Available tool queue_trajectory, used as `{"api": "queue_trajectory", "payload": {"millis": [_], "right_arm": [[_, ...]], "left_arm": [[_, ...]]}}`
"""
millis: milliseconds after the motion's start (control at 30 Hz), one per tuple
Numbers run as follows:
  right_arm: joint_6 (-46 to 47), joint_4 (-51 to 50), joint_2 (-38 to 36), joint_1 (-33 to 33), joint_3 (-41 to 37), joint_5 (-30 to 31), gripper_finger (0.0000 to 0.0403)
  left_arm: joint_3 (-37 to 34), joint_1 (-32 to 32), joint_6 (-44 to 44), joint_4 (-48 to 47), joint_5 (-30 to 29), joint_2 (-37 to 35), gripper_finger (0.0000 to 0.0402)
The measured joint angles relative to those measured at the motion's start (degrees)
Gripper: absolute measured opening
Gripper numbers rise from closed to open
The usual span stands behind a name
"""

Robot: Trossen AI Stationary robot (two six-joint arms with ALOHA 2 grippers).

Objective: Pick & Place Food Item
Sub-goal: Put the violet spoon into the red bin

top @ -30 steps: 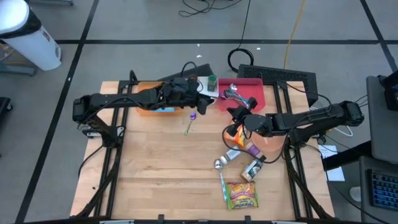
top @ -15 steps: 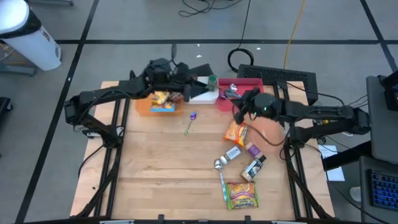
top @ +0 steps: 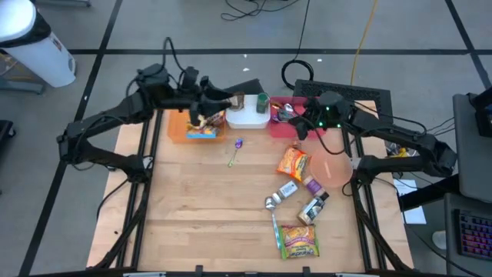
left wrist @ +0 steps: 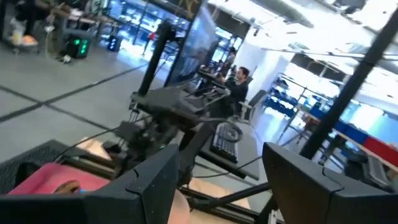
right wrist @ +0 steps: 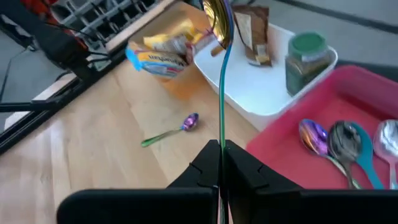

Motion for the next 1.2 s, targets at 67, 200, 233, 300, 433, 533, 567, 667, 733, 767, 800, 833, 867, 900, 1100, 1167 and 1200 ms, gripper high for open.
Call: {"api": "queue_trajectory", "payload": {"millis": [67, 200, 233, 300, 433, 533, 567, 667, 733, 767, 800, 833, 867, 900, 1100, 1167, 1200], "right_arm": [[0.2, 0.8, 1.2, -1.6, 0.0, -0.2, 0.0], [0.8, 0.8, 3.8, -5.8, 0.0, -1.9, 0.0], [0.3, 0.5, 4.7, -6.9, 0.0, -3.6, 0.0], [-0.9, 0.5, 6.5, -9.2, 0.0, -7.1, 0.0], [-5.5, -0.2, 10.4, -13.2, 0.0, -11.8, 0.0], [-9.6, -0.6, 13.4, -15.8, 0.0, -14.1, 0.0], [-10.8, -0.8, 14.5, -16.6, 0.0, -15.0, 0.0], [-13.0, -1.3, 17.6, -18.4, 0.0, -16.8, 0.0], [-14.3, -1.1, 19.3, -19.1, 0.0, -16.7, 0.0], [-14.9, -1.2, 20.0, -19.5, 0.0, -16.6, 0.0], [-15.3, -0.9, 20.7, -19.7, 0.0, -16.6, 0.0], [-15.5, -0.8, 21.4, -20.0, 0.1, -16.6, 0.0], [-15.8, -1.1, 22.0, -20.2, 0.3, -16.4, 0.0], [-16.2, -1.2, 22.6, -20.5, 0.6, -16.3, 0.0], [-20.5, -2.9, 24.9, -21.3, 3.6, -9.5, 0.0], [-22.8, -4.4, 25.9, -21.5, 4.4, -8.9, 0.0], [-23.6, -4.8, 26.6, -21.5, 4.6, -8.9, 0.0]], "left_arm": [[0.0, 0.0, 1.3, 0.0, 0.3, -0.8, 0.0241], [0.0, 0.0, 3.2, -0.1, 0.3, -1.1, 0.0241], [0.0, 0.0, 3.6, -0.2, 0.3, -1.0, 0.0241], [0.0, 0.0, 4.3, 0.0, -0.1, -0.4, 0.0241], [0.0, -0.1, 4.5, 0.2, -0.4, 1.3, 0.0241], [0.0, -0.1, 3.8, 1.0, -0.4, 2.8, 0.0241], [0.0, 0.0, 3.5, 1.2, -0.4, 3.2, 0.0241], [0.0, 0.2, 2.0, 2.3, -1.0, 4.7, 0.0241], [0.0, 0.2, 0.6, 2.6, -1.2, 5.7, 0.0241], [0.0, 0.3, -0.3, 2.6, -1.2, 6.2, 0.0241], [0.0, 0.4, -0.5, 2.7, -1.2, 6.7, 0.0241], [0.0, 0.5, -1.0, 2.7, -1.2, 7.1, 0.0241], [0.0, 0.7, -1.6, 2.6, -1.2, 7.5, 0.0241], [0.0, 0.8, -1.9, 2.8, -1.2, 7.9, 0.0241], [0.0, 1.8, -2.9, 3.1, -1.2, 10.1, 0.0241], [0.0, 1.9, -2.9, 3.3, -1.2, 10.6, 0.0241], [0.0, 1.9, -2.9, 3.3, -1.2, 10.8, 0.0241]]}}
